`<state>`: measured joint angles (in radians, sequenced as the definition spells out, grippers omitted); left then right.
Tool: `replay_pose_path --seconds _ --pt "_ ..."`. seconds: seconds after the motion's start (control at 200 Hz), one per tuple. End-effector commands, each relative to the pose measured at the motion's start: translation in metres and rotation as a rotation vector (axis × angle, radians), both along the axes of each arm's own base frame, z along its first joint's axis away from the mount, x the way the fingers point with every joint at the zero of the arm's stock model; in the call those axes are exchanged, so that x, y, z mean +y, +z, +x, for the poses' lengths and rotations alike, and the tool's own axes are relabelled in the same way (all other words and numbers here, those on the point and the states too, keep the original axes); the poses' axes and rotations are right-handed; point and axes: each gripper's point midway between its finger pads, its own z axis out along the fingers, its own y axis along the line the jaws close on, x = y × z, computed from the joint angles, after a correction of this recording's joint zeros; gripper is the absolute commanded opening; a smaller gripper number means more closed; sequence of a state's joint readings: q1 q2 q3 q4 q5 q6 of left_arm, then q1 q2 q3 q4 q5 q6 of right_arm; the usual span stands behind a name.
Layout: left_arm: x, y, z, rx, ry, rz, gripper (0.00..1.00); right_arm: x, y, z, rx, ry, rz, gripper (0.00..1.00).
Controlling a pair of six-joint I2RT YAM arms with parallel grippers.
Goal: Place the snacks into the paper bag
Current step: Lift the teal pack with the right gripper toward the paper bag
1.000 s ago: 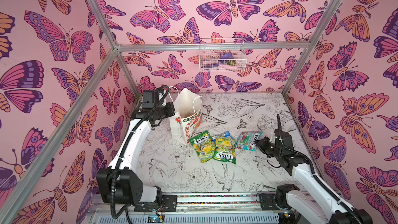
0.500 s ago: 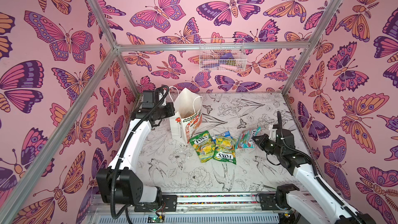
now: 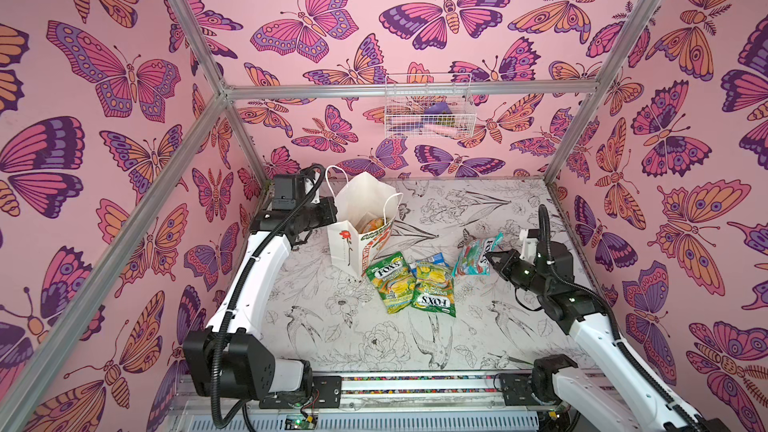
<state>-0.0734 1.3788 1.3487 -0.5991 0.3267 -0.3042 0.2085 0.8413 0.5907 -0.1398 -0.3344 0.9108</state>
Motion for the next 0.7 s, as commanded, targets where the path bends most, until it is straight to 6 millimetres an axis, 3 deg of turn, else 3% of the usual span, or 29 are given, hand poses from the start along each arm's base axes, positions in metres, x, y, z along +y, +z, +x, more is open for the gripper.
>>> replay_pose_path --seconds 0.0,0.696 --pt "-0.008 0.020 0.000 -0.079 -0.033 -0.029 0.00 0.009 0.045 0.007 -0.127 0.033 0.008 0.00" --pt "-0.011 0.027 -0.003 -0.099 -0.047 -0.040 0.00 0.057 0.193 0.017 -0.409 0.165 -0.023 0.00"
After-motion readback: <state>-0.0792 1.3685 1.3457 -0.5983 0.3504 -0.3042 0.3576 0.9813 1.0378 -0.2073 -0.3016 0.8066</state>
